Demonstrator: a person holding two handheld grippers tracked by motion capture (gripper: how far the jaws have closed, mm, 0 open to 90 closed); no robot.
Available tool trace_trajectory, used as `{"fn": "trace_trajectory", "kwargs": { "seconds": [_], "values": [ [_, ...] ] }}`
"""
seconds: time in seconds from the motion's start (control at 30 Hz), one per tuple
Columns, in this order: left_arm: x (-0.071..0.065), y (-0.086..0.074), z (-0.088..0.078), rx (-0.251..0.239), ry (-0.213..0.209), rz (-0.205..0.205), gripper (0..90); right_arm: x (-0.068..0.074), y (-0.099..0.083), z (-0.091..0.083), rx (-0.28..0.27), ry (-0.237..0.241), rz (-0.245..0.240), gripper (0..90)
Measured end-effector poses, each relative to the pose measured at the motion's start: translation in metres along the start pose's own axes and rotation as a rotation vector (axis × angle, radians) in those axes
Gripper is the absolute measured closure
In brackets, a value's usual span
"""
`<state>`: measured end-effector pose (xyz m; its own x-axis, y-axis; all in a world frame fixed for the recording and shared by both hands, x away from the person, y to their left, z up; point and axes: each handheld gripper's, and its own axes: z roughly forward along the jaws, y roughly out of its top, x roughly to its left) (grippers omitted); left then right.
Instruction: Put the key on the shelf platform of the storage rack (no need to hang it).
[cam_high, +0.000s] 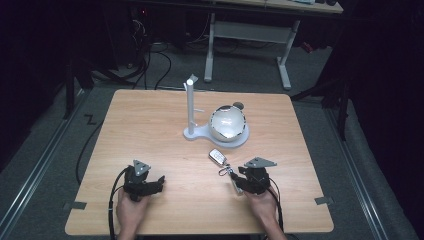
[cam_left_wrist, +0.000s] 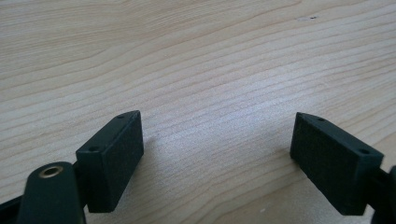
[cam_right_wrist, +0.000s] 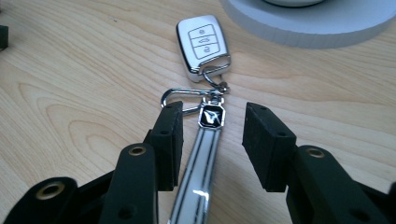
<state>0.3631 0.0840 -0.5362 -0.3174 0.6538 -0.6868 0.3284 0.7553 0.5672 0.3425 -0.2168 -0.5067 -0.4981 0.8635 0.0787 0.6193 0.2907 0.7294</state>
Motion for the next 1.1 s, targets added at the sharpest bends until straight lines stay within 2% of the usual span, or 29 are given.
{"fn": "trace_trajectory", "kwargs": {
  "seconds": [0.3,0.47,0.67,0.7,0.93,1.1],
  "values": [
    [0.0,0.0,0.0,0.003,-0.004,0.004,17.6,0.001,0.002,0.015,0.026,0.001,-0.006,62.0],
    [0.0,0.0,-0.001,0.003,-0.005,0.006,17.6,0.0,0.002,0.022,0.044,-0.024,-0.006,63.3],
    [0.0,-0.001,-0.001,0.005,0.0,0.0,17.4,0.002,0.002,0.028,0.038,-0.053,-0.016,65.7],
    [0.0,-0.001,-0.001,0.007,-0.002,0.004,17.3,0.003,0.002,0.03,0.04,-0.069,-0.029,66.8],
    [0.0,-0.001,-0.001,0.007,-0.002,0.004,17.3,0.005,0.002,0.031,0.045,-0.088,-0.058,71.7],
    [0.0,-0.001,-0.001,0.009,-0.005,0.007,17.2,0.004,0.002,0.03,0.051,-0.074,-0.088,74.1]
  ]
}}
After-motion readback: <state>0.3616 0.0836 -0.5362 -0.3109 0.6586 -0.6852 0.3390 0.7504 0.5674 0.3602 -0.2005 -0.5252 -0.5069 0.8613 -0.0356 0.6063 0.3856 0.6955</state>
